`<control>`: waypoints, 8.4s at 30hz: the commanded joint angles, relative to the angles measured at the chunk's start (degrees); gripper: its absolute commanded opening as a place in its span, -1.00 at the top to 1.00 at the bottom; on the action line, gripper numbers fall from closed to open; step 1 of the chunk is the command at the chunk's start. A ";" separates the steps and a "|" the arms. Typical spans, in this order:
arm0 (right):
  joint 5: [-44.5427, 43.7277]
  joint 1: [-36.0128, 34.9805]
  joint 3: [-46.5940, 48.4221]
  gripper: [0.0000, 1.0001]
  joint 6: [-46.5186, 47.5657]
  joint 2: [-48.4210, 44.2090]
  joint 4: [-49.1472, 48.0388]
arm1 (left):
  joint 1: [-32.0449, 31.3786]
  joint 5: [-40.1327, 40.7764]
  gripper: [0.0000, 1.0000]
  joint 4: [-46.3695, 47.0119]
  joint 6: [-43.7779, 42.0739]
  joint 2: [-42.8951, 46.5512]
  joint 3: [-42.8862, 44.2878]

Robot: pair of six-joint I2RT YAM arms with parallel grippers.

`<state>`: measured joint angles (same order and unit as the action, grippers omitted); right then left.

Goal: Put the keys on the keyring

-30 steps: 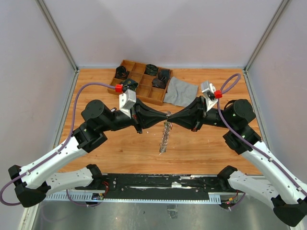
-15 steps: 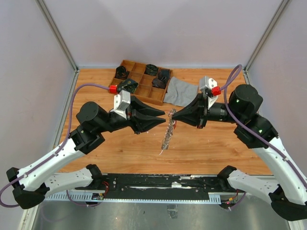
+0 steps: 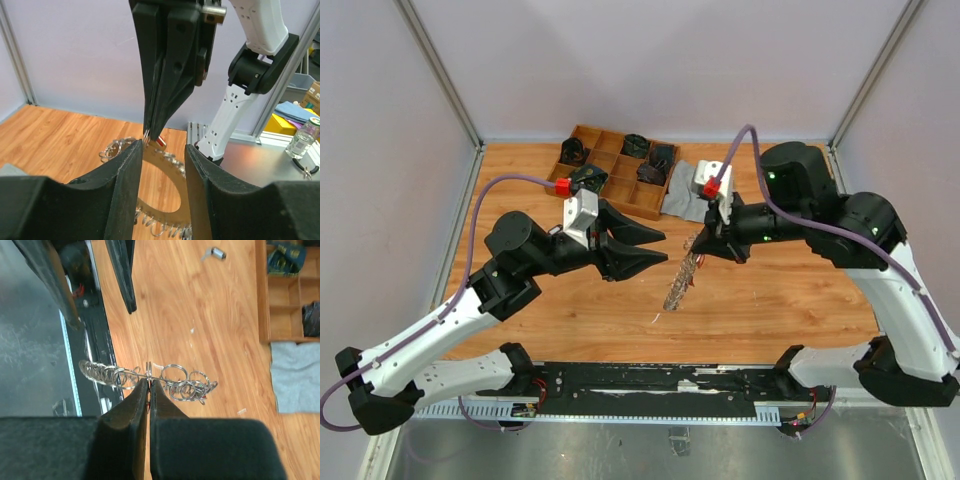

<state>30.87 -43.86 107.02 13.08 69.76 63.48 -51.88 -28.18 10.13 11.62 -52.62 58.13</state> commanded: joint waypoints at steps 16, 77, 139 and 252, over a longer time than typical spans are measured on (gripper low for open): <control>-11.97 -11.98 12.97 0.99 3.50 9.25 17.79 | -0.51 -1.48 0.26 -7.32 -6.84 -4.59 1.91; -21.42 -13.37 -25.01 0.50 -17.98 -19.34 -26.28 | -5.25 3.13 0.99 -3.71 -8.17 -2.38 0.68; 14.23 8.35 -44.45 0.82 -38.23 -24.58 -47.73 | -5.20 3.27 0.99 -2.58 -7.22 -1.87 1.45; 19.93 8.32 -32.21 0.97 -22.01 -17.55 -38.47 | -5.25 -0.03 0.99 -4.28 -7.43 -3.56 2.91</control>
<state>49.08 -36.23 71.85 -10.94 52.99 25.85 -56.82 -27.55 4.93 4.32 -56.16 59.13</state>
